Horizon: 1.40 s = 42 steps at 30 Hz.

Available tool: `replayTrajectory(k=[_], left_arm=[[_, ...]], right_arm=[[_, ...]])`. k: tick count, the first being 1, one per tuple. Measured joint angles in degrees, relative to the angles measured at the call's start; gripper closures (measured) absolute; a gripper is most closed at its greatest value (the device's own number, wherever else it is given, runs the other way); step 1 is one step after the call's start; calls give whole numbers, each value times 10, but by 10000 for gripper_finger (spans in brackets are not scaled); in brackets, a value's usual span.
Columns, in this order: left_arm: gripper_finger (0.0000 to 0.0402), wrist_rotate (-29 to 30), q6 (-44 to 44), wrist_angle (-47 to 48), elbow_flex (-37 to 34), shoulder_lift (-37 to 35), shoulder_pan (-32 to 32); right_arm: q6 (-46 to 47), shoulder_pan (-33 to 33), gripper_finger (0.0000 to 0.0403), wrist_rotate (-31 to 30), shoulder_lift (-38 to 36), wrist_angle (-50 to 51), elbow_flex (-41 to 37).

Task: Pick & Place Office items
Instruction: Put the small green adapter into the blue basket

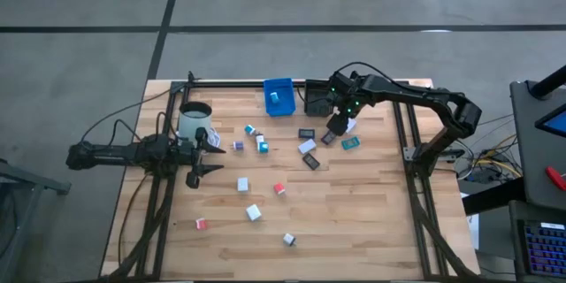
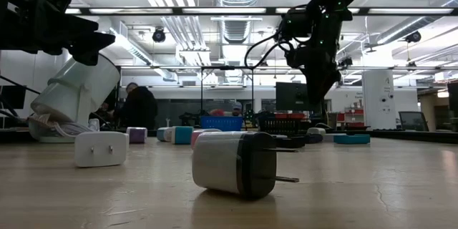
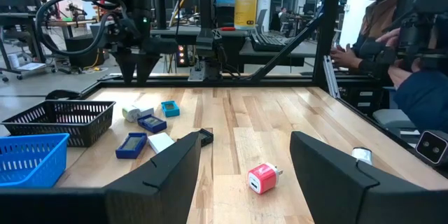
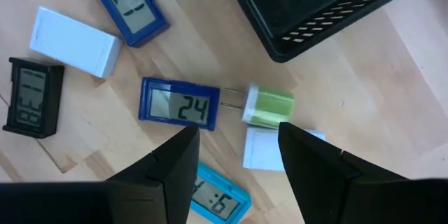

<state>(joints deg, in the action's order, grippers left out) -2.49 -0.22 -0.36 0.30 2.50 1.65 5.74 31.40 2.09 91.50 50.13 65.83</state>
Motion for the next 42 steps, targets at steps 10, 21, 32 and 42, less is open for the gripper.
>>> replayTrajectory(k=[10, 21, 32, 42], left_arm=[[174, 0, 0, 0, 0, 0, 0], [174, 0, 0, 0, 0, 0, 0], [174, 0, 0, 0, 0, 0, 0], [174, 0, 0, 0, 0, 0, 0]], right_arm=[[6, 0, 209, -7, 0, -4, -3], [5, -1, 133, 1, 1, -8, -6], [7, -1, 97, -25, 1, -28, -45], [-3, -1, 118, -42, 1, -107, -87]])
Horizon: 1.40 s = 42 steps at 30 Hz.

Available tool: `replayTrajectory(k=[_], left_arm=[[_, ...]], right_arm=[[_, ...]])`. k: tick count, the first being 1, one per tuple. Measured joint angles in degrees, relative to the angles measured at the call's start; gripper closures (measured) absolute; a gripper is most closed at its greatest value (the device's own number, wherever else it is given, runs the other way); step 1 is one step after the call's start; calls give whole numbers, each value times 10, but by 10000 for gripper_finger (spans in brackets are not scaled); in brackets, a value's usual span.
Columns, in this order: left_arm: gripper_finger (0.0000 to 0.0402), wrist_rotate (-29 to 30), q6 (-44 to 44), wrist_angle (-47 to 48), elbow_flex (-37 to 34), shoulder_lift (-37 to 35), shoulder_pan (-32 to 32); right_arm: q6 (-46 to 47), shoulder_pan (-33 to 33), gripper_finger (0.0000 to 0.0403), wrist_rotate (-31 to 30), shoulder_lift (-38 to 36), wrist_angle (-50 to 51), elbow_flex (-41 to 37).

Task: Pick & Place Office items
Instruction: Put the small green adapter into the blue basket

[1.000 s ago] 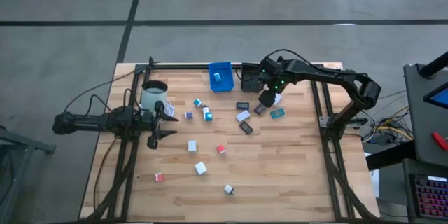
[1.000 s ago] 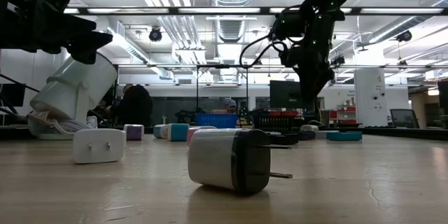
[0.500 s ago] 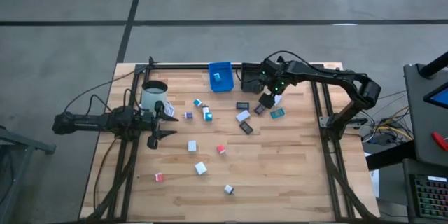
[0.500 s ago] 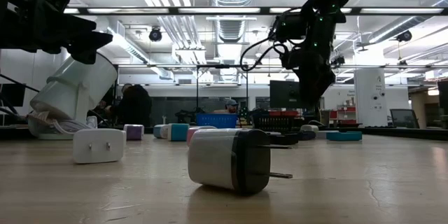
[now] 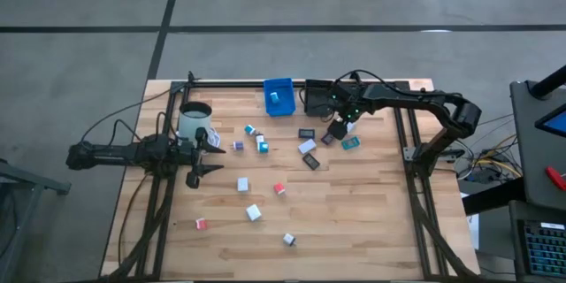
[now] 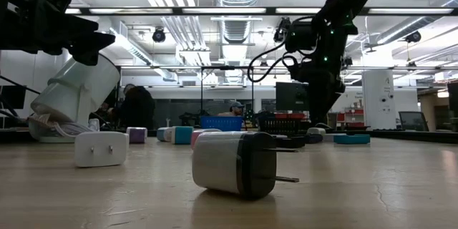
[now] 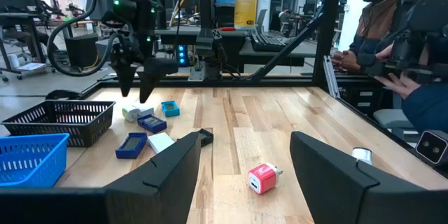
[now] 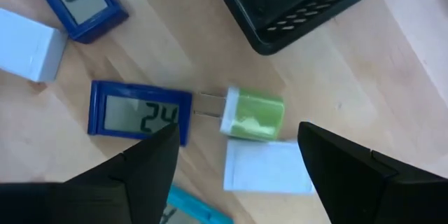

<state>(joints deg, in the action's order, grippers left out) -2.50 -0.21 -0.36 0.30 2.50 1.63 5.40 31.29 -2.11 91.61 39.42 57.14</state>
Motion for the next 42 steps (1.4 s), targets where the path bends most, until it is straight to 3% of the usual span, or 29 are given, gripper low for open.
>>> replayTrajectory(k=[28, 42], left_arm=[[174, 0, 0, 0, 0, 0, 0], [174, 0, 0, 0, 0, 0, 0]], right_arm=[[-3, 9, 117, -15, 52, -27, -3], [1, 10, 135, -10, 68, -34, -3]])
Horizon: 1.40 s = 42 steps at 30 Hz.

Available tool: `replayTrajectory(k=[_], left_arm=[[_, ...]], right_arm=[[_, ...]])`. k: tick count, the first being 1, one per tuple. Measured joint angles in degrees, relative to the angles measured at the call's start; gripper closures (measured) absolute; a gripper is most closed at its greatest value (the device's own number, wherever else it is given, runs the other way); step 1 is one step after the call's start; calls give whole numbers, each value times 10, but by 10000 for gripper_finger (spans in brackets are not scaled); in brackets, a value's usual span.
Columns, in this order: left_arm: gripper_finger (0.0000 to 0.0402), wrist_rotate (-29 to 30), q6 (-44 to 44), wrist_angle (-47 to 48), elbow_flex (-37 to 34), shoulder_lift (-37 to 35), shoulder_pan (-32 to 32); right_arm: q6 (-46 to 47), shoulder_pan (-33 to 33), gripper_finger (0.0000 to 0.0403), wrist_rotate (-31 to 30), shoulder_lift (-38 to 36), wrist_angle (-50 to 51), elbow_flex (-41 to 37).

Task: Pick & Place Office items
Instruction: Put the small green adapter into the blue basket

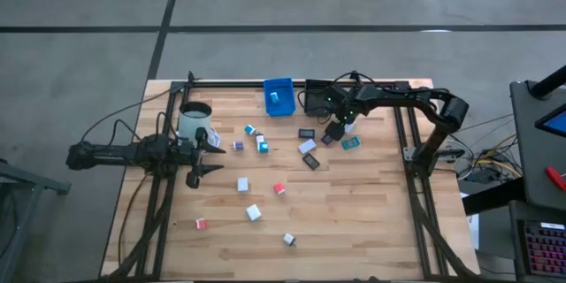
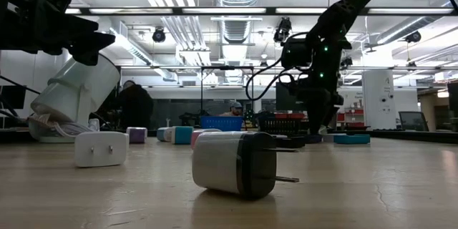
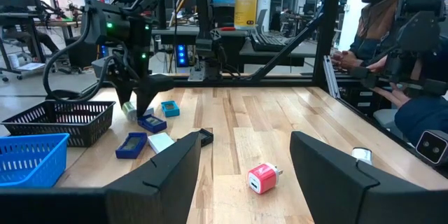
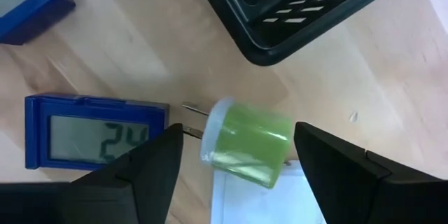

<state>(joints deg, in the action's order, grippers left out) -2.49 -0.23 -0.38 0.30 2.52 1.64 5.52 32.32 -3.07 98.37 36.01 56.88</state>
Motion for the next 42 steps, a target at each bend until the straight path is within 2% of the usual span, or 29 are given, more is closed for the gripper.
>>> replayTrajectory(k=[15, 32, 42], left_arm=[[174, 0, 0, 0, 0, 0, 0], [174, 0, 0, 0, 0, 0, 0], [174, 0, 0, 0, 0, 0, 0]], right_arm=[[-1, 0, 163, 0, -1, -1, 0], [3, 0, 234, 0, -2, 13, 1], [1, 0, 240, -1, -2, 13, 1]])
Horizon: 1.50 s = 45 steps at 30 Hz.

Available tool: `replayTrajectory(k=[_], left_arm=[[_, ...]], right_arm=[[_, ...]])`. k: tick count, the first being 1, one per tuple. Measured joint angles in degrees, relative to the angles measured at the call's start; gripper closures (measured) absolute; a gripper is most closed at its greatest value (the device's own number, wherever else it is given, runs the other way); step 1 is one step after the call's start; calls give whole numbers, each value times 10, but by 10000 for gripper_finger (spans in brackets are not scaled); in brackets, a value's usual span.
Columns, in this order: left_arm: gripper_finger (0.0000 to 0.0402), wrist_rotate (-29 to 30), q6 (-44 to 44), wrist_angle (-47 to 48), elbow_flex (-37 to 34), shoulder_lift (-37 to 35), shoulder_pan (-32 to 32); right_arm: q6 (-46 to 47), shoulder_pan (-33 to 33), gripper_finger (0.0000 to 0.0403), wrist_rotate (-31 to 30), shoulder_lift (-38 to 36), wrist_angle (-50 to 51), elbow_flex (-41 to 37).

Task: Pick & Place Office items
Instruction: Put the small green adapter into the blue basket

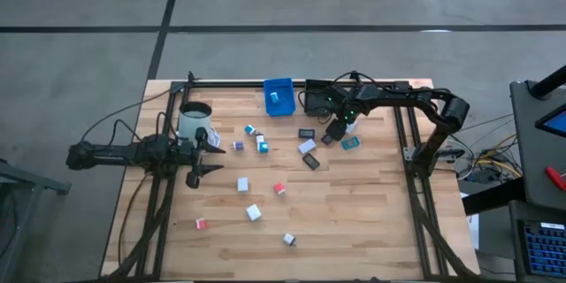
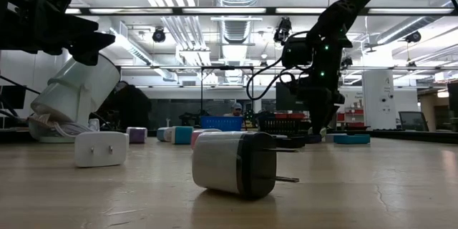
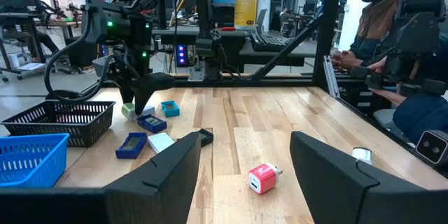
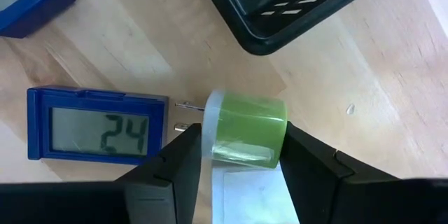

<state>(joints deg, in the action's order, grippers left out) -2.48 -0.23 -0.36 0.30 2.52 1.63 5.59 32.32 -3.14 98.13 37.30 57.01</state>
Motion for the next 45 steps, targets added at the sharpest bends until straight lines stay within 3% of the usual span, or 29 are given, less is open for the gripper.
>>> replayTrajectory(k=[9, 28, 45], left_arm=[[174, 0, 0, 0, 0, 0, 0], [174, 0, 0, 0, 0, 0, 0], [174, 0, 0, 0, 0, 0, 0]], right_arm=[[11, -1, 241, -18, -11, 2, -2], [6, 0, 241, -16, -117, -2, 0], [-28, 0, 241, -14, -133, -15, 97]])
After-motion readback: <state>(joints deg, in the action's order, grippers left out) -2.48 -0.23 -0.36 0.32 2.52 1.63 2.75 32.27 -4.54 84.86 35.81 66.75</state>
